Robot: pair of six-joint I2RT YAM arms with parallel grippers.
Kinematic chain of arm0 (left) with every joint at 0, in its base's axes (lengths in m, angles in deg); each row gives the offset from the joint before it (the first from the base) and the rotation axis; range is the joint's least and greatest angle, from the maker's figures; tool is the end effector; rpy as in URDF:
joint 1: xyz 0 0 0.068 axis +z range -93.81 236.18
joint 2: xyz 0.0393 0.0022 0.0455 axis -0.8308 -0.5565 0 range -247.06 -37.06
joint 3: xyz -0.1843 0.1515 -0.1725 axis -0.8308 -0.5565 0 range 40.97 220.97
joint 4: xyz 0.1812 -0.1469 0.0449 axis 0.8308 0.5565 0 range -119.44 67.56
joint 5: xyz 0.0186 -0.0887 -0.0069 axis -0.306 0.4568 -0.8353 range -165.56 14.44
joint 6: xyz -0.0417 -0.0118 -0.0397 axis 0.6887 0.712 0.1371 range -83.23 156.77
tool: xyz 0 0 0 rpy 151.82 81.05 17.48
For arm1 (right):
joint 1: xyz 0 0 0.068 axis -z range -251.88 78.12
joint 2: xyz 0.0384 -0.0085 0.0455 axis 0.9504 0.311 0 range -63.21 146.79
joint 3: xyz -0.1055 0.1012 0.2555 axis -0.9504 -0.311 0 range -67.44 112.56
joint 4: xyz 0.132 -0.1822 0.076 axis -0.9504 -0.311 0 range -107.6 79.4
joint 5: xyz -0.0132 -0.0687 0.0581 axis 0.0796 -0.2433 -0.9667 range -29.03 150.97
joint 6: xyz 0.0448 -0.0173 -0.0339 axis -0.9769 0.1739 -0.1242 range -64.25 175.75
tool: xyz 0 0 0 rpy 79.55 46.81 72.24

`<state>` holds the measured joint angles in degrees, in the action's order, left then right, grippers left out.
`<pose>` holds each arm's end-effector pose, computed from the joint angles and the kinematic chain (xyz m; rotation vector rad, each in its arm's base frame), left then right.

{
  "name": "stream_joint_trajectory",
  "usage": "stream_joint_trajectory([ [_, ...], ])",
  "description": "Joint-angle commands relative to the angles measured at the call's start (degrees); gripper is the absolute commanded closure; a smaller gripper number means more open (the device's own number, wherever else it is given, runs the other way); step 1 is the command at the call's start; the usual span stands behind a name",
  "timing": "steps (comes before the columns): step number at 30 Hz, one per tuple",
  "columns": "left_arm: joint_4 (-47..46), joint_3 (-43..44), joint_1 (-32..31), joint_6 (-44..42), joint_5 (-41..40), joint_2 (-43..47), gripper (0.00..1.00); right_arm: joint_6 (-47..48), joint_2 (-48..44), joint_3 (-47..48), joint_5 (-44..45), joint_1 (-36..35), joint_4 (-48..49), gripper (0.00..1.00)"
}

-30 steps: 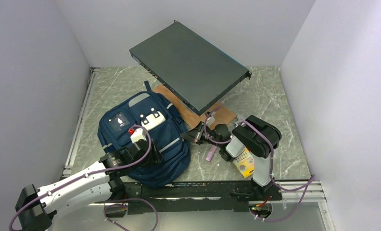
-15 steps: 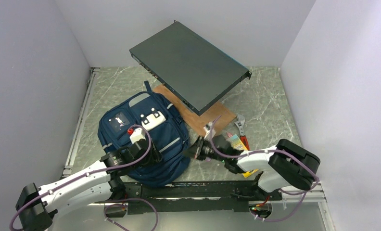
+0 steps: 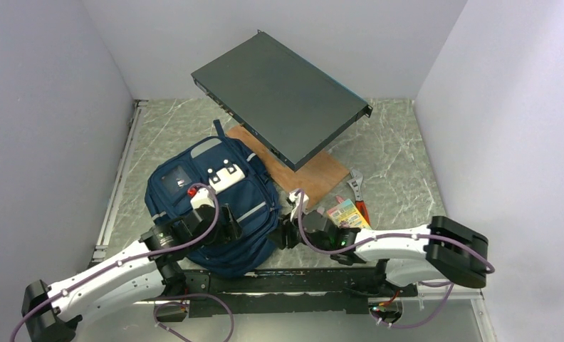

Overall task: Pack the student bag
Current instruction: Unzip the student bag at the center of the board.

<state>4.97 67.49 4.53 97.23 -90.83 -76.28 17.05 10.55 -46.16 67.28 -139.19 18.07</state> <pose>0.0731 -0.0744 0.2205 -0.3158 2.4258 -0.6131 0.0922 0.2081 0.2040 -0.4566 2.1037 1.0484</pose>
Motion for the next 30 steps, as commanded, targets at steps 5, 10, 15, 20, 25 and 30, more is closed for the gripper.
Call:
stream_joint_trajectory([
  [5, 16.88, 10.74, 0.57, -9.86, -3.43, 3.21, 0.00, 43.14, -7.56, -0.93, 13.30, -0.25, 0.48, 0.32],
  [10, 25.16, 16.18, 0.59, -9.66, -5.07, 1.27, 0.00, 54.47, -5.30, 4.52, 8.48, 0.03, -7.42, 0.33],
  [15, 21.43, 10.97, 0.57, -4.16, -3.80, 4.95, 0.00, 60.96, -2.89, 5.79, 4.09, 1.54, -5.34, 0.38],
  [20, 19.81, 7.06, 0.59, -0.32, -3.80, 9.68, 0.00, 64.16, -0.40, 7.52, -1.72, 5.70, -3.89, 0.41],
  [25, 20.76, 5.99, 0.60, 0.88, -5.02, 12.70, 0.01, 66.13, 3.33, 12.31, -10.19, 10.39, -8.88, 0.55],
  [30, 18.75, 4.50, 0.58, 1.49, -4.30, 13.52, 0.02, 66.25, 6.89, 15.90, -14.85, 12.56, -11.65, 0.60],
])
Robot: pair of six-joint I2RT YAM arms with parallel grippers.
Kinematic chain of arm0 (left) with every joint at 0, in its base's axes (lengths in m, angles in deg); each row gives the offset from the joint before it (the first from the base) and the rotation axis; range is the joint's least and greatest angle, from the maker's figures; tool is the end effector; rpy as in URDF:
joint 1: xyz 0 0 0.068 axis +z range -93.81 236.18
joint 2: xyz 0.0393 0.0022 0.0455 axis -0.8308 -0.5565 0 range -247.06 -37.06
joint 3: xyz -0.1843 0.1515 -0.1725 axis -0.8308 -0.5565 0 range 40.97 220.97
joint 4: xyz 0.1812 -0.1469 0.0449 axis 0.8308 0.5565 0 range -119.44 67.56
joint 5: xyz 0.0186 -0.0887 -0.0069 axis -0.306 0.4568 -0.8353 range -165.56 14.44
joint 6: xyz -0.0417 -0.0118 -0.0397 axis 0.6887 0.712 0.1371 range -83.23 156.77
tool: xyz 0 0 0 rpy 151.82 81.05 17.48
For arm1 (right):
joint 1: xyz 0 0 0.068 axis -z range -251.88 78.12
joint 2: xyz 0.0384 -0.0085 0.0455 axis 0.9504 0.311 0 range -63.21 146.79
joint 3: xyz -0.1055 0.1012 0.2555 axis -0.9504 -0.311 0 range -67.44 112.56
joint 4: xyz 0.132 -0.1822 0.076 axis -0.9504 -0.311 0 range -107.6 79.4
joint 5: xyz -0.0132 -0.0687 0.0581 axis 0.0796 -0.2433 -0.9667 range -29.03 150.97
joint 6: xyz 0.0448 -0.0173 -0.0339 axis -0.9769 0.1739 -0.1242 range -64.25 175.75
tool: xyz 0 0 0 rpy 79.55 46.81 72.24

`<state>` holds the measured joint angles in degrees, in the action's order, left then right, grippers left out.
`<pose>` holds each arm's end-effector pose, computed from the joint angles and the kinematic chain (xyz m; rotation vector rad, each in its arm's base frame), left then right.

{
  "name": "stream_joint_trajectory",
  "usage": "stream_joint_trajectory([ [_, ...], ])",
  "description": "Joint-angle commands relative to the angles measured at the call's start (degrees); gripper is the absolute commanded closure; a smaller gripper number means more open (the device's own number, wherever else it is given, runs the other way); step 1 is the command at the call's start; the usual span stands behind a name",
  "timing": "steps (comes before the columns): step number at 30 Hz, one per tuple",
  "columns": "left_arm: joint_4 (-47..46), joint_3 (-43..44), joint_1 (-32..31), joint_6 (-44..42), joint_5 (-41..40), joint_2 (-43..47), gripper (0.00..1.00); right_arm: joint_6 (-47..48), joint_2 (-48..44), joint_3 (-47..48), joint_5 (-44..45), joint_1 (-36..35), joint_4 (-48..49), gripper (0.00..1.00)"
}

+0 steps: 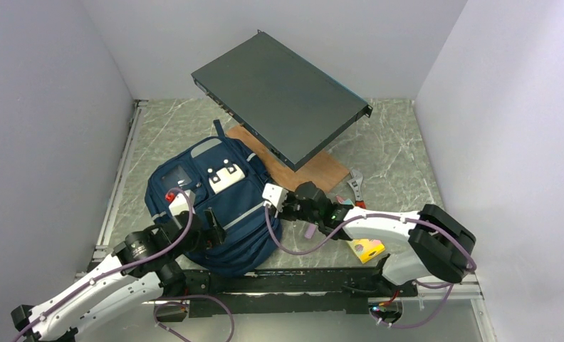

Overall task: Pack the student bag
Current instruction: Unzip the student bag at the center of the board.

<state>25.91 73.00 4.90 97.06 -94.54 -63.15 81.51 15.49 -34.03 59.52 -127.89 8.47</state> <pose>0.0415 -0.0297 0.2350 -0.3407 2.4120 -0.5149 0.1476 0.2206 0.2290 -1.3518 1.5368 0.3572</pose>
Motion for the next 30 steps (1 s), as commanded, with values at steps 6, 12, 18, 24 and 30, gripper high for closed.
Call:
stream_joint_trajectory([
  [6, -4.90, -1.47, 0.20, 1.82, 0.84, -2.77, 0.00, 1.92, 2.94, 2.15, -9.69, 1.45, -1.97, 0.57],
  [12, -6.17, -1.64, 0.19, 2.55, 0.67, -6.41, 0.00, 6.06, 2.91, 0.73, -11.76, 1.44, -3.82, 0.53],
  [18, -6.84, -2.87, 0.22, 5.78, -0.20, -7.22, 0.00, 8.01, 6.13, 1.92, -12.59, 3.03, -1.94, 0.55],
  [24, -14.77, -9.43, 0.28, 10.83, -1.69, -7.23, 0.09, 10.83, 9.25, 7.01, -11.88, 2.17, -10.96, 1.00],
  [30, -21.65, -14.01, 0.29, 16.17, -1.67, -8.58, 0.17, -17.22, 6.22, 9.88, 3.47, -3.63, -18.27, 1.00],
])
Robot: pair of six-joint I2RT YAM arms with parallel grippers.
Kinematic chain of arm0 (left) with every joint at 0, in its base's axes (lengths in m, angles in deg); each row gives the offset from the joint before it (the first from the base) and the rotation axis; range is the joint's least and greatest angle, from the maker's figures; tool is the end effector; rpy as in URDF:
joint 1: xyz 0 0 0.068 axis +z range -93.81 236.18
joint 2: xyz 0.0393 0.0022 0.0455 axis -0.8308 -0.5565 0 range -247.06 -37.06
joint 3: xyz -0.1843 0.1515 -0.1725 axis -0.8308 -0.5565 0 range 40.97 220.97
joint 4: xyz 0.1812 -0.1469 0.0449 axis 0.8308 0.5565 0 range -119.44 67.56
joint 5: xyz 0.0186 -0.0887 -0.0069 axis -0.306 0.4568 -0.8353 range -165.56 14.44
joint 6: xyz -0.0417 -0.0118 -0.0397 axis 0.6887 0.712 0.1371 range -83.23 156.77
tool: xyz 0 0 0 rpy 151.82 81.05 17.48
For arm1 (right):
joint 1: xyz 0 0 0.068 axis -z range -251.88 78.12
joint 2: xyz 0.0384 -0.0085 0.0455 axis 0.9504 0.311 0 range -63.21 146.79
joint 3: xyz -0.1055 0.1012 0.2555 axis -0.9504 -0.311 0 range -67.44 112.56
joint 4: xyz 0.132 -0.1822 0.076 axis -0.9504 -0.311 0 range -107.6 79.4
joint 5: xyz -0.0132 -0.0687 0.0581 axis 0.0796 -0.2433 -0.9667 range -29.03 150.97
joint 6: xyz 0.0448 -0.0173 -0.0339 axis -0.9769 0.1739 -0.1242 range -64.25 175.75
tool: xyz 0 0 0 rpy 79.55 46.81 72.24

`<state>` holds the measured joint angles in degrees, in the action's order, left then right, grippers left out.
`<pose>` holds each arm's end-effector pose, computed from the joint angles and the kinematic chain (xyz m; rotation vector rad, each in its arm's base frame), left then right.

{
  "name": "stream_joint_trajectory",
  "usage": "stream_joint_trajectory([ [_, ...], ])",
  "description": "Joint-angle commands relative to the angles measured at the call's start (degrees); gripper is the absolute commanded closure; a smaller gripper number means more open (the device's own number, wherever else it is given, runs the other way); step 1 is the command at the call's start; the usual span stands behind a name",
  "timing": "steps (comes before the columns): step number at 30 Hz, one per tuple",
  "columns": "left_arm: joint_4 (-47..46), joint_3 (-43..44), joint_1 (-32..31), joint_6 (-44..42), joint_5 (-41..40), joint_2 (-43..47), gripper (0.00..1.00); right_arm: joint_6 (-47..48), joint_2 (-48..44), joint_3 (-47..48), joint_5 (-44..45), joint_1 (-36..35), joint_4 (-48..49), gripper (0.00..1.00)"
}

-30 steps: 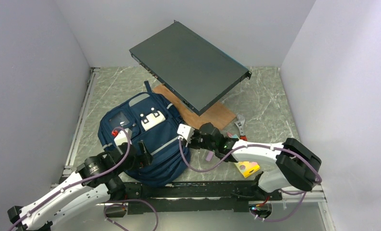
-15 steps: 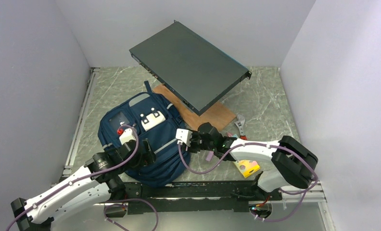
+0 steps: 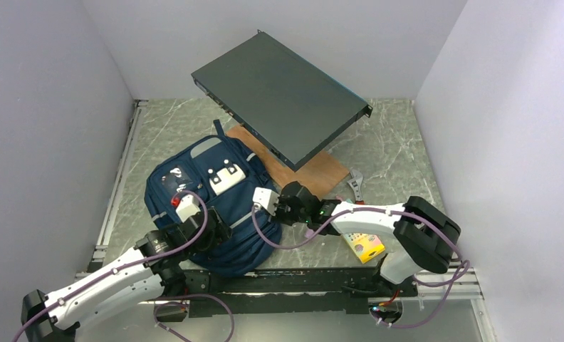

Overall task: Pack the student bag
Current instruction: Unzip the student bag at the center of the board.

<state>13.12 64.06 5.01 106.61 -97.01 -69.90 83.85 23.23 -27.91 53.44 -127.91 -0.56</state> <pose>0.0593 -0.0489 0.2008 -0.5551 2.3985 -0.5007 0.1568 0.2426 0.2103 -1.5541 1.6122 0.4129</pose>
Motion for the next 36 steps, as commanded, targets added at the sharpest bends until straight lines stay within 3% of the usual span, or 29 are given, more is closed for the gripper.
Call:
stream_joint_trajectory([
  [1, -9.47, -5.56, 0.18, 7.44, 0.53, -1.46, 0.17, -24.80, -1.65, 4.62, 11.35, -5.20, -13.45, 1.00],
  [7, -16.48, -9.24, 0.17, 11.04, -0.21, 0.04, 0.22, -48.16, -1.88, 6.77, 18.95, -20.35, -20.28, 1.00],
  [10, -17.57, -9.32, 0.15, 12.23, -0.93, -0.12, 0.24, -68.66, 0.24, 11.92, 15.80, -21.75, -22.85, 1.00],
  [14, -20.09, -7.90, 0.15, 8.77, 0.06, -0.51, 0.24, -74.45, 1.82, 11.07, 12.49, -22.94, -6.14, 1.00],
  [16, -17.12, -4.41, 0.03, 5.78, 0.38, -1.00, 0.19, -71.71, 1.46, 11.11, 16.85, -22.53, -4.15, 1.00],
  [19, -5.36, 0.57, -0.28, 6.02, -2.06, -0.51, 0.10, -64.49, 0.96, 12.18, 25.11, -20.65, -9.46, 1.00],
  [23, 7.30, 1.31, -0.30, 10.98, -5.14, 4.09, 0.00, -56.05, -0.73, 9.85, 24.71, -15.34, -10.81, 1.00],
  [30, 5.09, -6.94, -0.23, 15.91, -4.70, 12.42, 0.00, -47.20, 0.55, 10.13, 21.61, -9.10, -10.27, 1.00],
  [36, -3.52, -14.45, -0.24, 18.14, 1.70, 13.97, 0.00, -37.57, 10.52, 18.62, 21.28, -7.92, -6.37, 1.00],
])
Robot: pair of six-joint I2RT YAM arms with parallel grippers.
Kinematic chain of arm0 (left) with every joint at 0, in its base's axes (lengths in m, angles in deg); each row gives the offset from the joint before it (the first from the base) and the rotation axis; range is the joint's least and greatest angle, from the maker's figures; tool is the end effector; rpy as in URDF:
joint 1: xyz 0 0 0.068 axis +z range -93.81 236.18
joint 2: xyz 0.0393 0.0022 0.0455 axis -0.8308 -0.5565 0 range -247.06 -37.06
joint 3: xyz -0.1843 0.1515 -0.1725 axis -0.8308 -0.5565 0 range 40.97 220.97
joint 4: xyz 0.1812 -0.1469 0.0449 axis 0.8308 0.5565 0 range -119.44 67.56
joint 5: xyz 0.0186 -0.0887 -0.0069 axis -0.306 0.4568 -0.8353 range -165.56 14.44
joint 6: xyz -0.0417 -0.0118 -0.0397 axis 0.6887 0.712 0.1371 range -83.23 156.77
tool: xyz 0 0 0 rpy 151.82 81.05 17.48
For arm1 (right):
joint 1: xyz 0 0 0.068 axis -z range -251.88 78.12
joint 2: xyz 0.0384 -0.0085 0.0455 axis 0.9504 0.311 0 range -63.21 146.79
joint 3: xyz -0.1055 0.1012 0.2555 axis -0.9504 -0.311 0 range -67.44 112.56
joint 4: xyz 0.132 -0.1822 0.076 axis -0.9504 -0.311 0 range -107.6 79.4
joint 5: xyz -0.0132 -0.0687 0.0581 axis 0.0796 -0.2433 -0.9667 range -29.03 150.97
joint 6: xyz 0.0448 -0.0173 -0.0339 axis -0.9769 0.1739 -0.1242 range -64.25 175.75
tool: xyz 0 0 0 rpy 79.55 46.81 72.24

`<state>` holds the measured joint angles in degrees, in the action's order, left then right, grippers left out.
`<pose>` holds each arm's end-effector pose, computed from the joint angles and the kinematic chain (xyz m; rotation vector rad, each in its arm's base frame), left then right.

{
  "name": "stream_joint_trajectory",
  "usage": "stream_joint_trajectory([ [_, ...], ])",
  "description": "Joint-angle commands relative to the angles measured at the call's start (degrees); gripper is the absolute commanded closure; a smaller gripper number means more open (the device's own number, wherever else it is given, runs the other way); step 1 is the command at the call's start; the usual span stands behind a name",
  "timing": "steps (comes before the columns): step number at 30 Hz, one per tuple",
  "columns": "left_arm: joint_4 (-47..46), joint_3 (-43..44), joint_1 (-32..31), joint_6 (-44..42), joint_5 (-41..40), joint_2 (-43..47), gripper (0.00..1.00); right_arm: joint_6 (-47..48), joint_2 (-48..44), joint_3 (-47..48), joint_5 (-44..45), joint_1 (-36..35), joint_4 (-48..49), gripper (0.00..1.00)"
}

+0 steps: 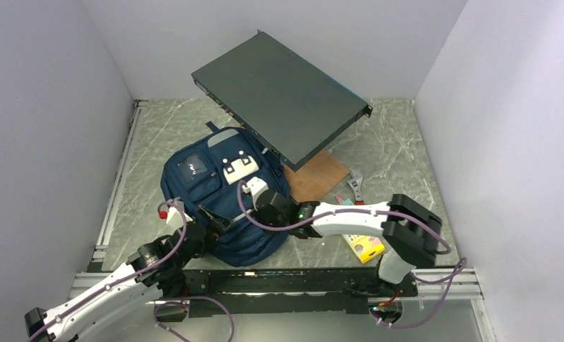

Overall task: Pack the student bag
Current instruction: Unzip the student bag at the center of the board.

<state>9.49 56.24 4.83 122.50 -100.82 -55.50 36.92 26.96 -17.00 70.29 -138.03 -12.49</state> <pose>0.0480 -0.0310 0.1764 -0.9107 2.1589 -0.7727 0.1336 0.2849 0.2286 -0.8655 2.1903 0.5725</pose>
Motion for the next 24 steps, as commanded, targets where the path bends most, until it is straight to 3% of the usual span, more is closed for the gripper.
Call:
stream_joint_trajectory([
  [1, -2.64, -7.67, -0.12, 2.50, 6.94, -0.91, 0.00, 9.87, 8.96, 10.29, 4.35, 2.17, 4.95, 1.00],
  [4, -8.36, -7.35, -0.19, 0.74, 9.41, -3.76, 0.00, 8.93, 12.58, 16.33, 3.59, 1.96, 2.49, 1.00],
  [7, -5.89, -2.75, -0.27, -2.14, 8.36, -7.63, 0.00, 4.57, 10.88, 18.74, 5.18, 1.02, -3.32, 1.00],
  [10, -5.50, 0.70, -0.23, -5.59, 8.00, -9.05, 0.00, -8.84, 7.13, 17.49, 2.01, -0.46, -9.74, 1.00],
  [12, -4.46, 2.61, -0.26, -8.27, 7.59, -8.61, 0.00, -19.20, 3.41, 10.12, -6.24, -1.47, -4.25, 0.99],
  [13, -3.12, 3.63, -0.30, -9.05, 6.90, -8.03, 0.00, -23.27, 2.22, 6.26, -11.08, -1.67, 3.76, 0.96],
  [15, 0.70, 5.72, -0.25, -10.01, 4.84, -5.61, 0.00, -28.21, 1.79, 3.05, -15.88, -1.70, 10.41, 0.91],
  [20, 5.21, 7.35, -0.27, -12.73, 4.21, 4.03, 0.00, -29.56, 2.17, 1.87, -15.91, -1.61, 11.24, 0.75],
  [24, 1.90, 6.11, -0.30, -18.50, 10.50, 6.43, 0.00, -28.92, -4.21, -0.87, -9.88, -1.60, 8.28, 0.54],
])
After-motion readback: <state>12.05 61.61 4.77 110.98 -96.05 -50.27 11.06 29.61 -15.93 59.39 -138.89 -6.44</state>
